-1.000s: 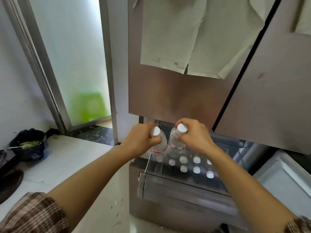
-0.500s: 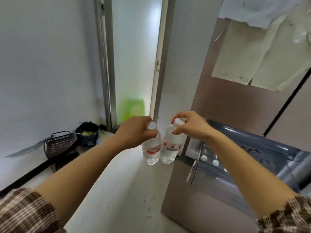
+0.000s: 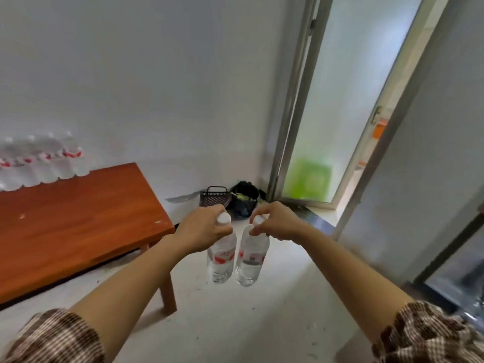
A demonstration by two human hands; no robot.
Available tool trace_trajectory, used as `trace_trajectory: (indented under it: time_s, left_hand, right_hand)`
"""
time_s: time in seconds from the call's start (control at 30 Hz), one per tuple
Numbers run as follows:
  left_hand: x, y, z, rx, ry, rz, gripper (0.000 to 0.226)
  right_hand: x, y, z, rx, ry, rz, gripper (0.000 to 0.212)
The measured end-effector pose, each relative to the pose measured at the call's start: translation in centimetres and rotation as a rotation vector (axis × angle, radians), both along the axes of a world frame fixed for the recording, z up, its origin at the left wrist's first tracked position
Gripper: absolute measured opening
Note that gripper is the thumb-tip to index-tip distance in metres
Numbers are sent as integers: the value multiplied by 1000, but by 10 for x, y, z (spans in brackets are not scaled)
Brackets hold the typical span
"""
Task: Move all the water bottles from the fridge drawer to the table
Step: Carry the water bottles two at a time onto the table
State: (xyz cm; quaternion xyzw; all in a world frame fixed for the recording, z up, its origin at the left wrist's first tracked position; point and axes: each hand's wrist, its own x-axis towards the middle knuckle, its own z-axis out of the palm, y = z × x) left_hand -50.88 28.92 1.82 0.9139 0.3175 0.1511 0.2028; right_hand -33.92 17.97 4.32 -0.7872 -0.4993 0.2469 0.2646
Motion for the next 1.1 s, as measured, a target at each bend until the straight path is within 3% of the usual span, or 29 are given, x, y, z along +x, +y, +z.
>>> trace_trajectory:
  time_s: [0.27, 0.4, 0.5, 0.6, 0.83, 1.0, 1.1]
  left_hand:
    - [-117, 118, -8, 51, 69, 246, 22]
    - [-164, 183, -13, 38, 104, 312, 18]
    - [-195, 236, -14, 30, 145, 357, 17]
    - [-225, 285, -13, 36, 179, 407, 16]
    - [-293, 377, -8, 102, 209, 513, 28]
    - [-339, 450, -6, 91, 181, 552, 24]
    - [-366, 494, -11, 74, 182, 544, 26]
  right_hand:
    - [-90, 170, -10, -14, -29, 283, 17]
    - [-132, 259, -17, -1, -54, 388, 38]
    - [-166, 321, -18, 2, -46, 461, 27]
    - [-196, 379, -19, 8, -97, 520, 29]
    - [-262, 498, -18, 60, -247, 582, 37]
    - [-302, 572, -20, 35, -313, 608, 24]
    - [-328, 612, -25, 20, -298, 606, 28]
